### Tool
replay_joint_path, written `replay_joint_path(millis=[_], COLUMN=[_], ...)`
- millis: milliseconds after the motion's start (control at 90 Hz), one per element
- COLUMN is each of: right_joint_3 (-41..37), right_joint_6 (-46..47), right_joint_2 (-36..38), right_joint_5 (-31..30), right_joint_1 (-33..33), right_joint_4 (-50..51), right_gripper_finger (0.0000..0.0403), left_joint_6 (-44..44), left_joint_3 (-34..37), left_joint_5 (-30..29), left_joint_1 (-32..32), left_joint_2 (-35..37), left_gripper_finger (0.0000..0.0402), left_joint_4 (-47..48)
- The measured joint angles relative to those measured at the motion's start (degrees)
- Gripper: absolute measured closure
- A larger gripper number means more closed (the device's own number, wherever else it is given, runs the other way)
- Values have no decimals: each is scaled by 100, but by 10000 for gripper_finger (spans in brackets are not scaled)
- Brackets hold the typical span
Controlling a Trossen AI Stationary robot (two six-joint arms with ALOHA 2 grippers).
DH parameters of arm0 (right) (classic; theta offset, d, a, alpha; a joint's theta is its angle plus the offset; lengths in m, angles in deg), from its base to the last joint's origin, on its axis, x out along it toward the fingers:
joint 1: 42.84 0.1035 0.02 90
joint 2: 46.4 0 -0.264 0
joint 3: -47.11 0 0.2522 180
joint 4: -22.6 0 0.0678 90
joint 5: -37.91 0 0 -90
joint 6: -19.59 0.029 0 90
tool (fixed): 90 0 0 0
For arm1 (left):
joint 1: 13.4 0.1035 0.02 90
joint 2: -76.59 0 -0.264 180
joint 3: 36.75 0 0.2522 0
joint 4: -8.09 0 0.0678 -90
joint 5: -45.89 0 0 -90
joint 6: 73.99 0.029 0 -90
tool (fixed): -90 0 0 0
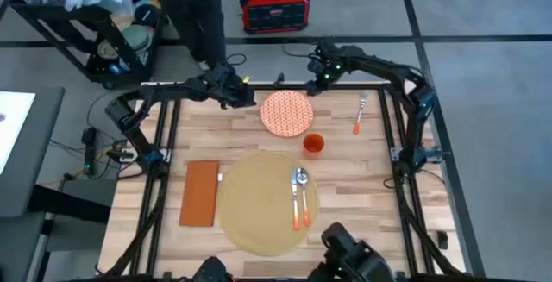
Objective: Set table place
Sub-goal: Put the orange patterned plate on the brown placemat on the left side of the orange knife
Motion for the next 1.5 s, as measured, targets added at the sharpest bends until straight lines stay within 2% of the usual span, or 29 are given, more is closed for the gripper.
replay_joint_path(millis=[133,278,400,533,867,944,1100,1244,1500], right_joint_3=[-5,-4,-4,-4,-337,-477,-507,-509,-509], right_joint_6=[-15,-99,-20,26,52,56,39,13,109], right_joint_2=[-119,-112,-112,-109,-101,-105,-106,-106,-106], right_joint_5=[52,44,-116,-236,-408,-340,270,417,407], right_joint_1=[35,22,-61,-109,-426,-553,-625,-475,-302], right_joint_4=[-48,-84,142,360,724,860,774,727,478], right_gripper_finger=[289,289,289,289,289,289,289,281,214], left_joint_6=[-37,-55,-330,-647,-862,-760,-547,-357,-88], left_joint_3=[0,0,0,-2,-2,0,0,-62,-68], left_joint_5=[-33,74,333,366,321,336,466,620,562], left_joint_1=[-8,-86,-206,-318,-343,-343,-284,-232,-227], left_joint_2=[-21,-392,-747,-881,-1019,-1019,-1019,-1019,-1016], left_gripper_finger=[345,345,345,345,345,345,344,327,264], left_joint_4=[-7,-25,-460,-971,-831,-682,-923,-962,-330])
